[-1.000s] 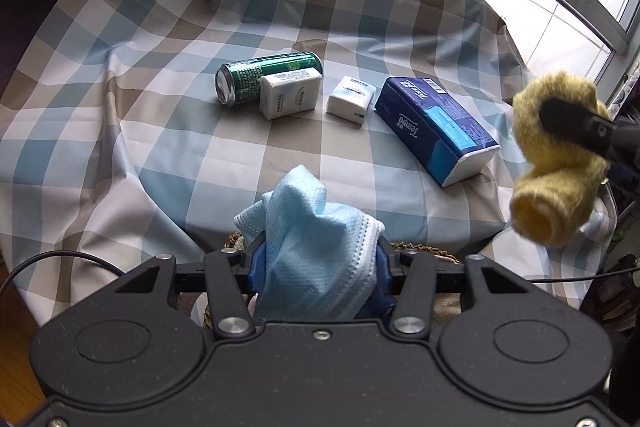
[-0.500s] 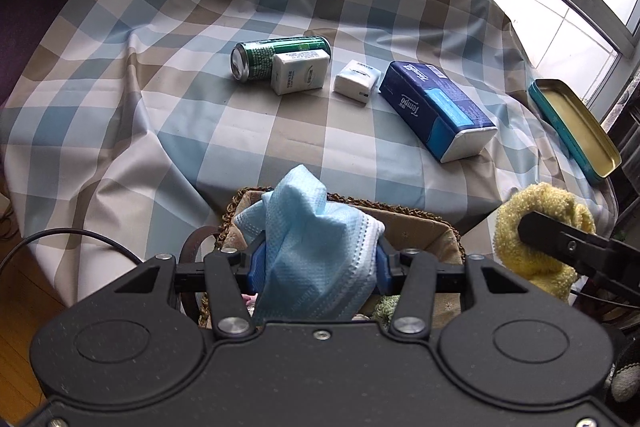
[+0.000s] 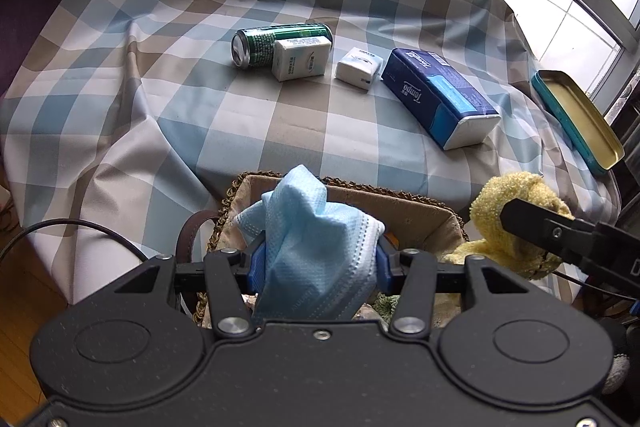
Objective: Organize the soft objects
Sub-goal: 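Open the right tool to drop the towel while left releases the mask, then move both tools back over the table toward the white tissue packs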
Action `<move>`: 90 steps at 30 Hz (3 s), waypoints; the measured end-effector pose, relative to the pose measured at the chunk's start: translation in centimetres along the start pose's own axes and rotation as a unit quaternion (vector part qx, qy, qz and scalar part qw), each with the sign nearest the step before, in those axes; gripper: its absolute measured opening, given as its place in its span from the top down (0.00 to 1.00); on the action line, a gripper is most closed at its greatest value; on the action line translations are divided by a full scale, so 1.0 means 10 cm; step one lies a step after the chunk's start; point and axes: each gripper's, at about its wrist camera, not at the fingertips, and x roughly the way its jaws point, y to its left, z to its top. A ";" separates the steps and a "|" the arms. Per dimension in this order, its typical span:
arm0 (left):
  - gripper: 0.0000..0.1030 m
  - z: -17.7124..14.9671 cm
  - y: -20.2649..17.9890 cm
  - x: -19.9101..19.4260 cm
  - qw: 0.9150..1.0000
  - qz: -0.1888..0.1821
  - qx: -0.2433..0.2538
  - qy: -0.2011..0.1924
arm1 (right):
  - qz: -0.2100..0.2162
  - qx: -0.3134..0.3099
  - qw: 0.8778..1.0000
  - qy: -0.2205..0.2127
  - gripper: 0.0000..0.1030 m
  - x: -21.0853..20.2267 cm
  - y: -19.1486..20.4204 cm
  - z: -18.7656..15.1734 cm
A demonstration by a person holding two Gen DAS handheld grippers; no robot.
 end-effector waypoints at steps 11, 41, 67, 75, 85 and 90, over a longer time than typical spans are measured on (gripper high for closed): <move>0.52 -0.01 0.01 0.02 1.000 -0.002 -0.004 0.006 | -0.007 -0.004 1.000 -0.003 0.11 0.16 0.04 0.06; 0.32 -0.03 -0.02 0.06 1.000 0.004 -0.003 0.007 | -0.015 0.019 1.000 -0.001 0.11 0.04 -0.10 -0.03; 0.29 -0.03 0.00 0.09 0.999 0.040 -0.001 0.010 | -0.013 0.019 1.000 0.006 0.11 0.07 -0.09 -0.04; 0.28 -0.04 0.02 0.14 0.998 0.064 0.004 0.012 | -0.017 0.017 1.000 0.016 0.11 0.13 -0.09 -0.05; 0.28 -0.07 0.07 0.21 0.996 0.090 0.009 0.021 | -0.022 0.014 0.999 0.032 0.11 0.24 -0.10 -0.06; 0.28 -0.07 0.08 0.24 0.994 0.104 0.015 0.020 | -0.026 0.007 0.999 0.040 0.11 0.31 -0.10 -0.06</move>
